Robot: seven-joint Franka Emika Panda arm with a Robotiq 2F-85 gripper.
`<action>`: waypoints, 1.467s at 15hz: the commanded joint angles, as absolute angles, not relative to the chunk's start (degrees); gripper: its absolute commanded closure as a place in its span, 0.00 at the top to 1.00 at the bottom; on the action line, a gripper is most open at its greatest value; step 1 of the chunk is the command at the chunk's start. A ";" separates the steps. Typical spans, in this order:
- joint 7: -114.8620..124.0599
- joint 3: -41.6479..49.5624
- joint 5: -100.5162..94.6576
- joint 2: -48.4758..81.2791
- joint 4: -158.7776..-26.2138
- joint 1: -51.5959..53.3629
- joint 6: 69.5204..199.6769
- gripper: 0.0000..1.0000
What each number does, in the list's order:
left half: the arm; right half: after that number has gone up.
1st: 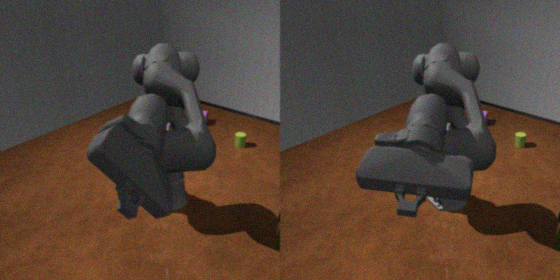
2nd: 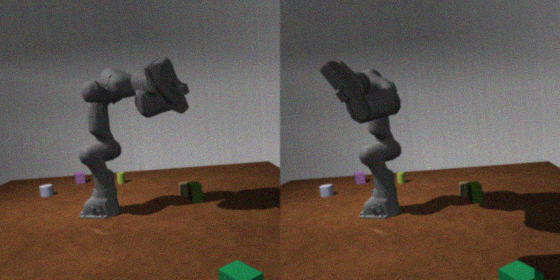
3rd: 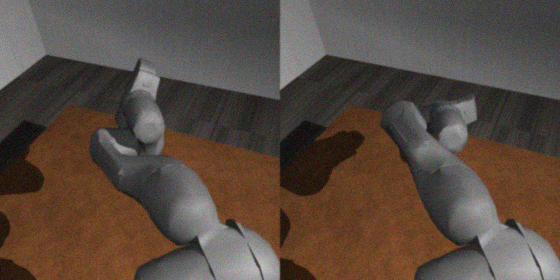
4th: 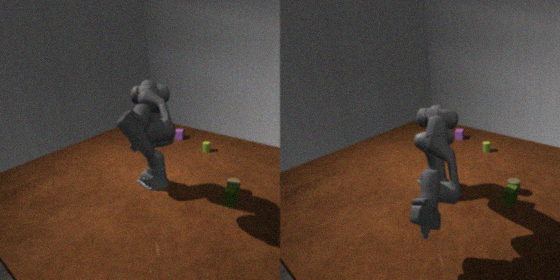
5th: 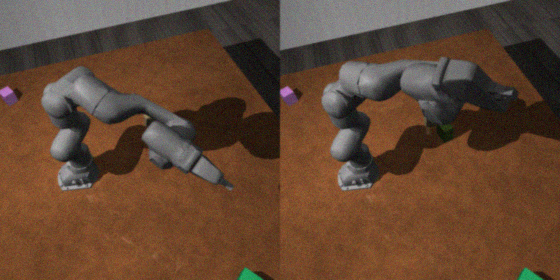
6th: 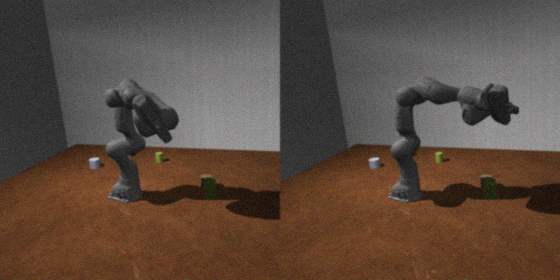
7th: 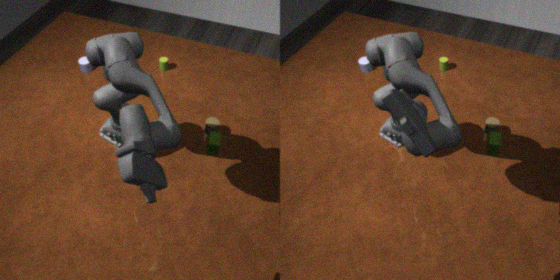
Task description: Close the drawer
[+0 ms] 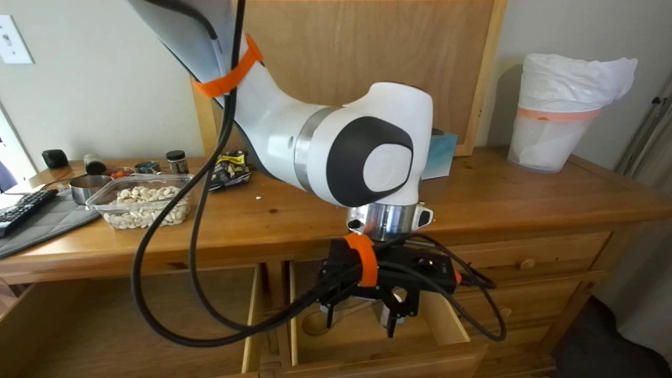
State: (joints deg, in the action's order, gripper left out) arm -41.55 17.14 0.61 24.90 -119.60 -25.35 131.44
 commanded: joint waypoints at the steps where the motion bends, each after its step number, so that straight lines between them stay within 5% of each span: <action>1: -41.40 15.68 -0.02 24.92 -119.29 -27.04 130.89 1.00; 22: -41.53 17.02 -9.38 43.44 -109.55 -32.24 140.49 1.00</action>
